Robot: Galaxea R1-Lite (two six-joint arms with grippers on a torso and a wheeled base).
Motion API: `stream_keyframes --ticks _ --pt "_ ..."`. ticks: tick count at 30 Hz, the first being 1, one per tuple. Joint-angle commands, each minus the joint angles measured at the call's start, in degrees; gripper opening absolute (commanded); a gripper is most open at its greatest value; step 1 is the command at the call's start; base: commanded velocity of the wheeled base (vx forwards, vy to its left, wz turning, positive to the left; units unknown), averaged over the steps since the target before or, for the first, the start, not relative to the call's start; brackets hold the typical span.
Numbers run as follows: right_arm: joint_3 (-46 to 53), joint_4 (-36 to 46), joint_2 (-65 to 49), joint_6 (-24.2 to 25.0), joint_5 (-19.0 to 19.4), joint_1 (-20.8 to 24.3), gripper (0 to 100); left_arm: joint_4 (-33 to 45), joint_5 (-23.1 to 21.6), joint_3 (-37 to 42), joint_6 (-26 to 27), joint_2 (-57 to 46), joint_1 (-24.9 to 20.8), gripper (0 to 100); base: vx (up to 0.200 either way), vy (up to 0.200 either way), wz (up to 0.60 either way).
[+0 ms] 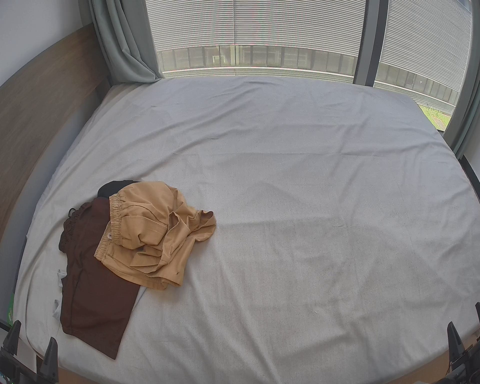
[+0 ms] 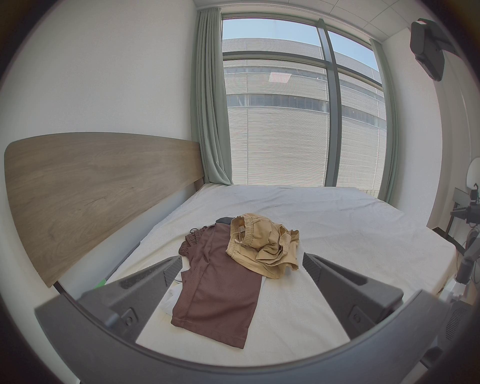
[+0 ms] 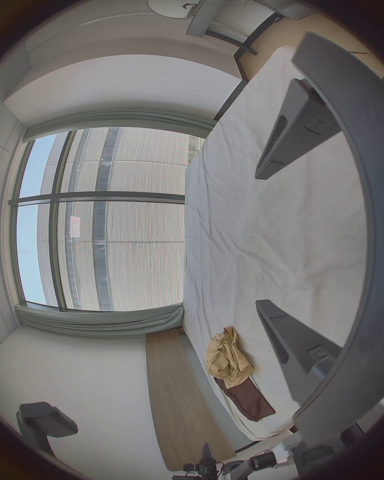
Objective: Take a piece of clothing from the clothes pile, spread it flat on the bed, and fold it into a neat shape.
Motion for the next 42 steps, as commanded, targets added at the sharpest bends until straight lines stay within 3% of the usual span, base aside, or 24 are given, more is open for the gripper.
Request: stream_keyframes --ticks 1,42 --pt "0.92 -0.04 -0.49 -0.15 0.04 -0.04 100 -0.09 0.04 0.92 -0.22 -0.93 -0.02 100 0.0 0.0 0.0" --pt "0.92 -0.04 -0.57 0.03 0.04 0.14 100 -0.26 0.04 0.92 -0.66 -0.93 -0.02 100 0.0 0.0 0.0"
